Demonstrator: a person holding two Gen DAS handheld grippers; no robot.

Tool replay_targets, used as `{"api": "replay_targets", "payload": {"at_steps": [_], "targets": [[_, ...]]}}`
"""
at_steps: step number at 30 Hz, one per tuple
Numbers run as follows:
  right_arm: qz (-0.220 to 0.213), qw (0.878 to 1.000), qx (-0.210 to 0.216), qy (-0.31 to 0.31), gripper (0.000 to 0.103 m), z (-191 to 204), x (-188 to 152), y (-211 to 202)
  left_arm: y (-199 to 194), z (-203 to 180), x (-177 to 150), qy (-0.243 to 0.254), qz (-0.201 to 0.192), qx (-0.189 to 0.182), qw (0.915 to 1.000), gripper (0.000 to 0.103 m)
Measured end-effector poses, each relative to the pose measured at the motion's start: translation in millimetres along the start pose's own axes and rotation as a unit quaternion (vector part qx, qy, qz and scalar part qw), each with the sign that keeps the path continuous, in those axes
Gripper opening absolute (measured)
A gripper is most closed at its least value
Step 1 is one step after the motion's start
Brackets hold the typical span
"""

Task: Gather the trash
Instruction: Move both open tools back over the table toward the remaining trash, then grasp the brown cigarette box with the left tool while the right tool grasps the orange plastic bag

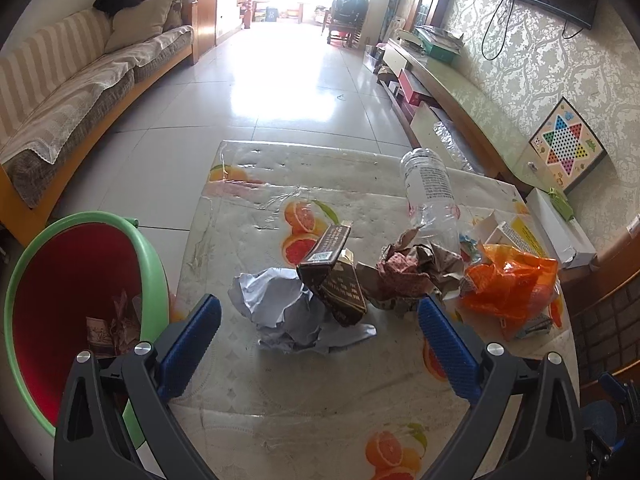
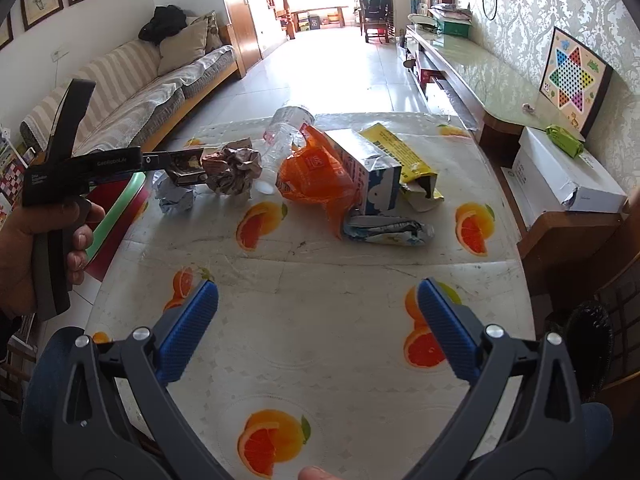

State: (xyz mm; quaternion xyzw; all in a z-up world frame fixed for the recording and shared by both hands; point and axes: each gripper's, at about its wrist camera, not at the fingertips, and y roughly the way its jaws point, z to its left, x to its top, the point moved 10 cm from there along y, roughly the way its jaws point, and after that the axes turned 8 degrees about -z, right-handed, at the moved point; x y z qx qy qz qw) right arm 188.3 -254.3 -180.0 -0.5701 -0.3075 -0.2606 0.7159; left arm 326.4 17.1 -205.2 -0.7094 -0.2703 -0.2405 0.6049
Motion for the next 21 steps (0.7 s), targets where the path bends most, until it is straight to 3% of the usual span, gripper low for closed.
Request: {"api": "replay_targets", "payload": {"at_steps": [11,14,16,19,21], "targets": [[0.006,1.000,-0.006,0.018,0.098,-15.3,-3.2,5.1,52.6,-1.4,3.5,0.004,0.046,0.008,0.9989,0.082],[0.004,1.000,-0.007,0.020,0.098,-17.2,-3.0,4.6,57.9,-3.2,2.8,0.013,0.053,0.007,0.9985,0.071],[0.006,1.000,-0.009,0.023,0.098,-19.8,-4.4,5.1,59.5,-5.5,3.3,0.022,0.055,0.004,0.9982,0.049],[0.009,1.000,-0.012,0.027,0.098,-22.5,-6.7,6.8,59.4,-7.6,4.2,0.032,0.059,-0.001,0.9978,0.034],[0.010,0.999,-0.011,0.028,0.098,-21.9,-7.4,6.8,56.8,-8.3,5.3,0.038,0.059,-0.005,0.9975,0.030]]}}
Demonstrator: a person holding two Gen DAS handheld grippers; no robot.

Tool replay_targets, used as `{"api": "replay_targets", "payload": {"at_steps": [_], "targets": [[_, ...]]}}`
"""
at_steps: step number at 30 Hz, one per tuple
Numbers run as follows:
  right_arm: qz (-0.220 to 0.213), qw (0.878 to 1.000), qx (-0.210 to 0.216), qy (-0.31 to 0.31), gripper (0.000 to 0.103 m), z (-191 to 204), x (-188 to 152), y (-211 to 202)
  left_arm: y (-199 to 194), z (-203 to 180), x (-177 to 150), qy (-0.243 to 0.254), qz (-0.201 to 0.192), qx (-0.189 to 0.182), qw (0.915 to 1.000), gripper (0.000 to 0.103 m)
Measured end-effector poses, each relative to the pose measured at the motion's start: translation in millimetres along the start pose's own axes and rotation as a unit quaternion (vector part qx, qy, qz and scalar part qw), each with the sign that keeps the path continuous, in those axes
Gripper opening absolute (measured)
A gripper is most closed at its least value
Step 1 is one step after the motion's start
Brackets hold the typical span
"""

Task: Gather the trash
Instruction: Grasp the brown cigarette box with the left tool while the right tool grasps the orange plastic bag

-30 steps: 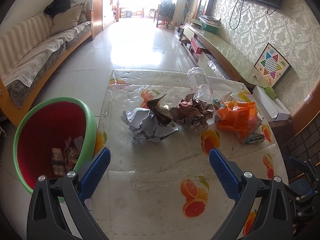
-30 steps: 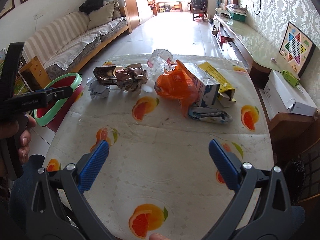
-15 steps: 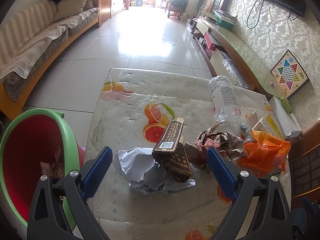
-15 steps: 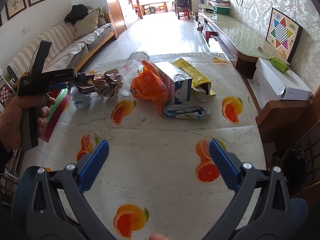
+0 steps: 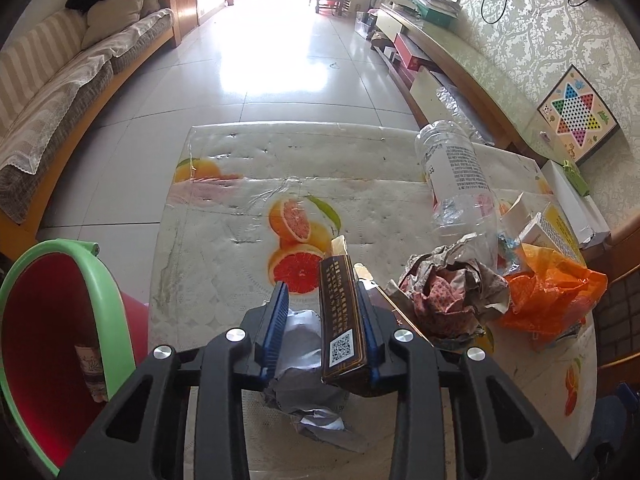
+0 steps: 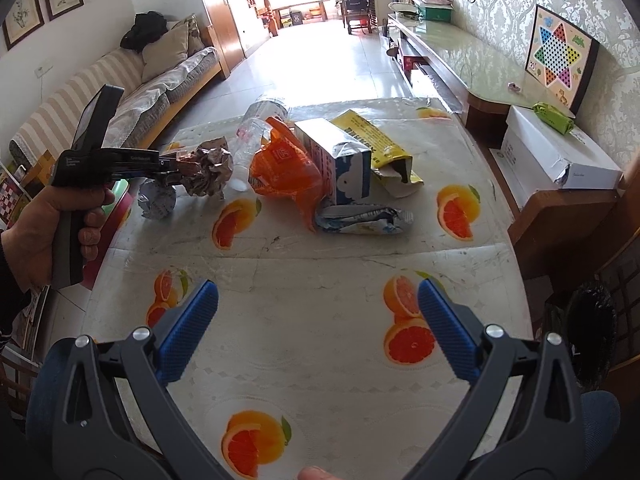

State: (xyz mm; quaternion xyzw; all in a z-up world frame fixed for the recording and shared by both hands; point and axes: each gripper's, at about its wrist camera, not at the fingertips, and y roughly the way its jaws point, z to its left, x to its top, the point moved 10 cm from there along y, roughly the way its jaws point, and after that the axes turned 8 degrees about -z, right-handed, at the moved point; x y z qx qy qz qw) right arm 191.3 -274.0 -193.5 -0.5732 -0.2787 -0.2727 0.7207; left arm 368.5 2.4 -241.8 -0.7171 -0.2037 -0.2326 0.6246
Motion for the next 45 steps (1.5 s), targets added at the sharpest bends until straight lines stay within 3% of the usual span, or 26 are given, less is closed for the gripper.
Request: {"api": "replay_targets", "payload": {"at_steps": [2,3,11,18,26,32,35,39,42,45], "targets": [[0.000,1.000,0.000,-0.002,0.098,1.6,0.0,0.1,-3.5,-0.7,1.9,0.007,-0.004,-0.002,1.0000,0.019],[0.000,1.000,0.001,-0.004,0.098,2.7,0.4,-0.4,-6.2,-1.2,3.3,0.012,-0.008,-0.001,0.9999,0.009],[-0.006,1.000,0.001,-0.016,0.098,10.8,6.9,-3.0,-29.8,-2.5,10.2,0.027,-0.034,-0.004,0.9990,0.009],[-0.017,0.999,0.000,-0.034,0.098,18.2,19.1,-2.1,-76.9,-14.5,14.3,0.040,-0.081,-0.022,0.9957,0.009],[-0.036,0.996,-0.008,-0.082,0.098,30.4,50.4,24.1,-129.2,-28.2,-8.7,0.042,-0.109,-0.048,0.9919,0.009],[-0.060,0.978,-0.030,-0.196,0.098,59.1,78.5,62.5,-147.4,-11.9,-34.2,0.011,-0.111,-0.056,0.9922,0.009],[-0.047,0.970,-0.043,-0.236,0.097,63.3,80.3,88.3,-153.7,-0.5,-42.8,-0.002,-0.113,-0.055,0.9921,0.009],[-0.031,0.955,-0.060,-0.290,0.085,67.1,73.6,112.9,-160.8,14.6,-48.6,-0.017,-0.117,-0.051,0.9916,0.009],[-0.028,0.941,-0.068,-0.330,0.082,74.2,66.0,123.6,-165.4,23.4,-51.1,-0.027,-0.122,-0.049,0.9910,0.009],[-0.014,0.930,-0.078,-0.358,0.071,78.6,55.6,131.8,-167.7,29.2,-51.8,-0.033,-0.126,-0.050,0.9903,0.009]]}}
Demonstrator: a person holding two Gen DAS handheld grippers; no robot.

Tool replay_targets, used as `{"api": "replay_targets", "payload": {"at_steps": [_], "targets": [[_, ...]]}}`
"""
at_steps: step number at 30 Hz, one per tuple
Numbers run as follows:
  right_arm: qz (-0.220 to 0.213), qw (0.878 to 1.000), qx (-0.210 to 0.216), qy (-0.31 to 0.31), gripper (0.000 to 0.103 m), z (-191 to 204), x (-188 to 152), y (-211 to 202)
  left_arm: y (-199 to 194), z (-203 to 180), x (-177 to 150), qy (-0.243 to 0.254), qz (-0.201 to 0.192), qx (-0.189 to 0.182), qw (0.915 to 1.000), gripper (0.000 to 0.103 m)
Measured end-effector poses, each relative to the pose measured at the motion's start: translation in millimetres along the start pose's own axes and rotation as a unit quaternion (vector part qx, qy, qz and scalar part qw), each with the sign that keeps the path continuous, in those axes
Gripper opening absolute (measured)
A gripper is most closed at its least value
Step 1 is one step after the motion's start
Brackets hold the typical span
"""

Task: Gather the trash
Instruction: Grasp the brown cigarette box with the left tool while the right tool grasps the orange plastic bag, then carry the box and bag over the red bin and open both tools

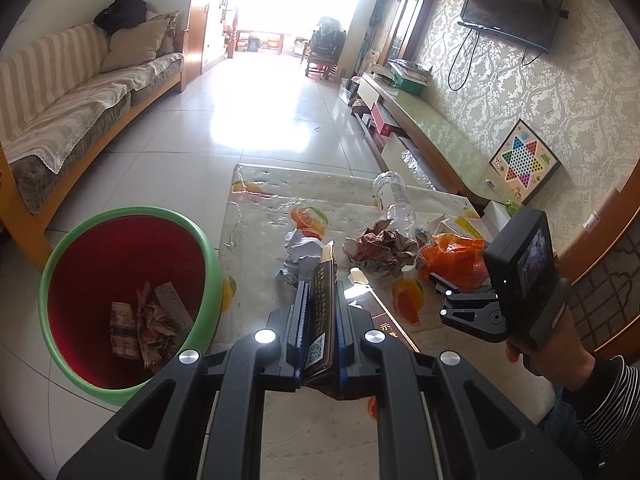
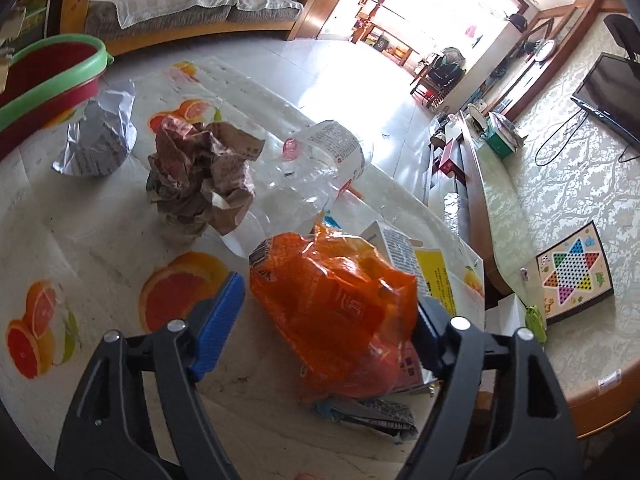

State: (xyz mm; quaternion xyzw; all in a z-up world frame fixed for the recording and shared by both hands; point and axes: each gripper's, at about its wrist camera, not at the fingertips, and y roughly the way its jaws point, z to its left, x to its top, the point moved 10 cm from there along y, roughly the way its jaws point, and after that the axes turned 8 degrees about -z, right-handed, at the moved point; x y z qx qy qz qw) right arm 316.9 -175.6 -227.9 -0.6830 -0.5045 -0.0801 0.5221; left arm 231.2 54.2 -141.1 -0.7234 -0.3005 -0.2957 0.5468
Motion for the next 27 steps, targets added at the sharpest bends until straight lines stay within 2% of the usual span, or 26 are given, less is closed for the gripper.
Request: {"api": "replay_targets", "payload": {"at_steps": [3,4,9,14,19,27], "targets": [[0.008,1.000,-0.017,-0.007,0.048,-1.2,-5.4,2.2,-0.4,1.8,-0.6,-0.003,-0.002,0.000,1.0000,0.009],[0.007,1.000,-0.016,-0.001,0.044,-2.4,-5.8,0.8,-0.5,1.6,-1.1,-0.005,-0.002,0.000,1.0000,0.009],[0.006,0.999,-0.007,0.032,0.039,-11.1,-5.1,-13.3,-2.5,1.4,-3.5,-0.006,-0.006,-0.001,1.0000,0.009],[-0.021,0.996,0.002,0.086,0.038,-25.7,5.8,-52.6,-6.4,5.6,-4.6,-0.013,-0.011,-0.001,0.9999,0.009],[-0.056,0.987,0.023,0.148,0.038,-37.2,21.2,-97.4,-14.5,13.2,-6.3,-0.019,-0.016,0.004,0.9997,0.009],[-0.093,0.974,0.069,0.197,0.038,-15.7,45.4,-150.3,-35.7,42.9,-4.6,-0.033,-0.028,0.025,0.9987,0.009]]}}
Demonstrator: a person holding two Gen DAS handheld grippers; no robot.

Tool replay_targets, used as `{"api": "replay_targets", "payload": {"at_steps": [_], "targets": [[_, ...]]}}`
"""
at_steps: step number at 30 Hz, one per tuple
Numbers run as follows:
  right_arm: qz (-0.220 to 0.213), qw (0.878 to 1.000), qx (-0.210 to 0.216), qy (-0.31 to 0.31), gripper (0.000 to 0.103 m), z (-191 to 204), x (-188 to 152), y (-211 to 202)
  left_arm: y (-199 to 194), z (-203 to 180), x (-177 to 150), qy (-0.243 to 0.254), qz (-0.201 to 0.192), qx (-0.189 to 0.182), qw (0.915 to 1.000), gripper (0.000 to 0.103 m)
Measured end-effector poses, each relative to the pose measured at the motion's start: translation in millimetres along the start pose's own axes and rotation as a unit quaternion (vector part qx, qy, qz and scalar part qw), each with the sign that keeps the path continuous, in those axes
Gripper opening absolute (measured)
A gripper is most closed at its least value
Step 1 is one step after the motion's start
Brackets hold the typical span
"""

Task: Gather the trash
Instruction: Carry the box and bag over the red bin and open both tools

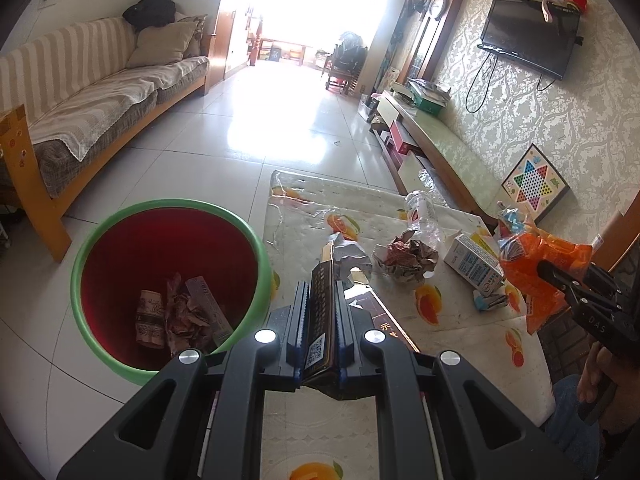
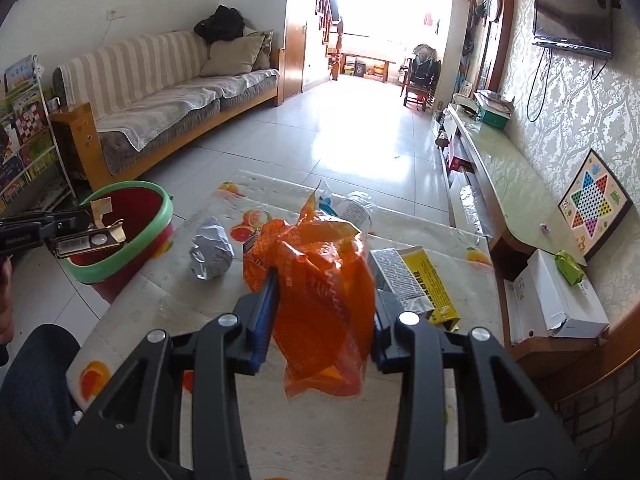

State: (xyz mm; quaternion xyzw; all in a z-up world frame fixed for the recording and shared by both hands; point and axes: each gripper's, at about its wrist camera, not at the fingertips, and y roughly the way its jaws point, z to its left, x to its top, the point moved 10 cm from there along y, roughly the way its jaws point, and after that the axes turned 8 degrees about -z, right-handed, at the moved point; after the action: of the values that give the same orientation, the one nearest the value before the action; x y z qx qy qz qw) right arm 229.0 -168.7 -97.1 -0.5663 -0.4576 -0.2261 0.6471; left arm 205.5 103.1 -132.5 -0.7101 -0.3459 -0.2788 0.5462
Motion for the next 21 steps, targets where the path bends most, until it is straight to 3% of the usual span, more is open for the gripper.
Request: {"api": "replay_targets", "payload": {"at_steps": [9,18,20,21], "targets": [[-0.007,0.999,0.047,0.011,0.038,52.9,7.4,-12.7,-12.8,69.4,20.8,-0.013,-0.019,0.060,0.9980,0.009],[-0.027,0.996,0.080,-0.013,0.038,97.1,38.1,-7.2,18.3,138.2,35.7,-0.029,0.003,0.099,0.9947,0.011],[-0.030,0.996,0.086,-0.018,0.038,106.5,44.6,-2.4,22.1,144.2,36.1,-0.037,0.008,0.100,0.9943,0.030],[-0.030,0.995,0.089,-0.021,0.038,112.2,46.8,0.1,20.8,146.3,38.0,-0.041,0.002,0.101,0.9941,0.052]]}}
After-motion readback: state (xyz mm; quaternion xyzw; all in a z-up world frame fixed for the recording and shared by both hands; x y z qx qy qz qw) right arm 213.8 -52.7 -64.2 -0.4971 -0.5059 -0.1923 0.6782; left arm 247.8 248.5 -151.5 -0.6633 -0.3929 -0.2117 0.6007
